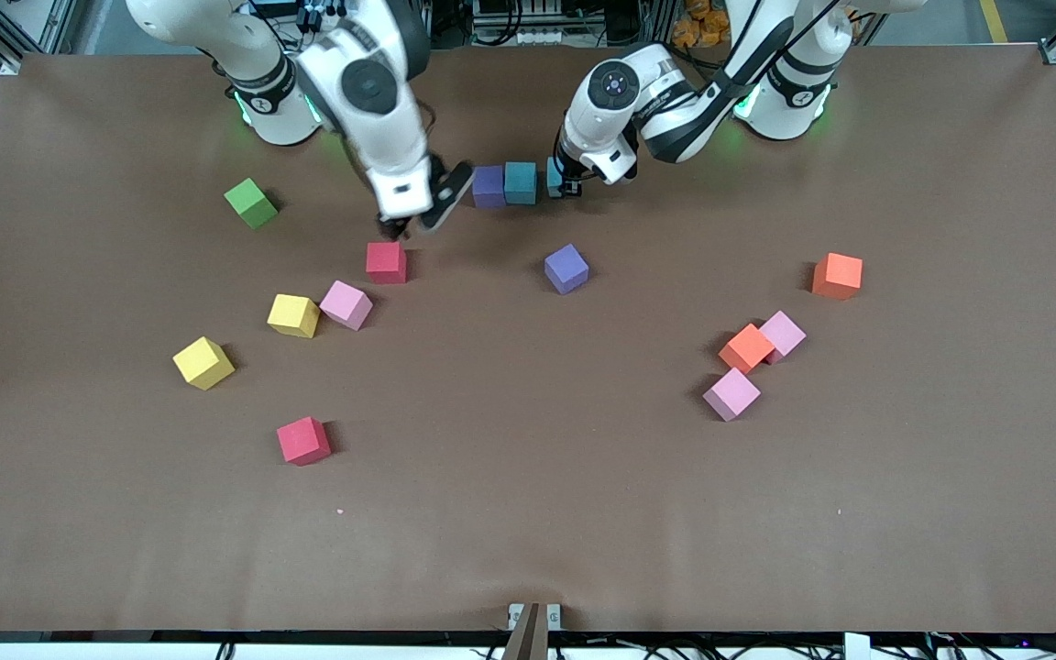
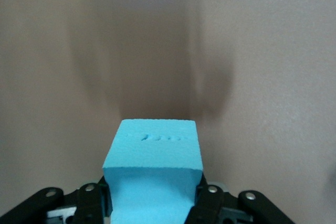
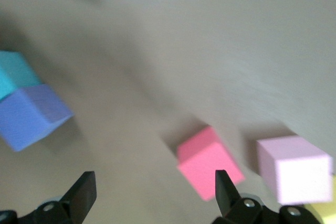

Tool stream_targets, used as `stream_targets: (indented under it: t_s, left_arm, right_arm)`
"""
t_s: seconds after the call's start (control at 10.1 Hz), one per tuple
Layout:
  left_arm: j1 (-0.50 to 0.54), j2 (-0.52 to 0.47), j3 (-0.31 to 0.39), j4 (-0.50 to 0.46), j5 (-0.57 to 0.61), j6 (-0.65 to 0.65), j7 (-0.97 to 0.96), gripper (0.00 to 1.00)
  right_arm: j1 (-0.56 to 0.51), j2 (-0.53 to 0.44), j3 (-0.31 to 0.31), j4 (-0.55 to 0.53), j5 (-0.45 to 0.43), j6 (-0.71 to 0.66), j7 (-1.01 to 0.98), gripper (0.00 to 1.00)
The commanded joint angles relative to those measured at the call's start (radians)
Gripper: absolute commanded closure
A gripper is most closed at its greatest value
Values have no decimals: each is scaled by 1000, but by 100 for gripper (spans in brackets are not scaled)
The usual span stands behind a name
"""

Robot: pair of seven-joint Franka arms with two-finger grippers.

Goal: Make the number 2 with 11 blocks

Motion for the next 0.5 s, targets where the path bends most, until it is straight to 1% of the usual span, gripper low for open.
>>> stream_targets:
  t_s: [0.0, 0.1, 0.2, 0.4]
  left_arm:
    - [-107, 14, 93, 21, 16, 13, -25, 61]
    - [-107, 14, 94, 24, 16, 13, -29, 61]
    - [-107, 16, 95, 28, 16, 17, -31, 61]
    - [-109, 16, 95, 28, 16, 40, -43, 61]
  right_arm:
    - [-130, -3, 14, -10, -12, -8, 21, 0]
    - [-174, 4, 16, -12, -9, -5, 31, 0]
    - [-188, 16, 14, -13, -7, -8, 72, 0]
    - [-196, 16, 16, -27, -7, -43, 275, 0]
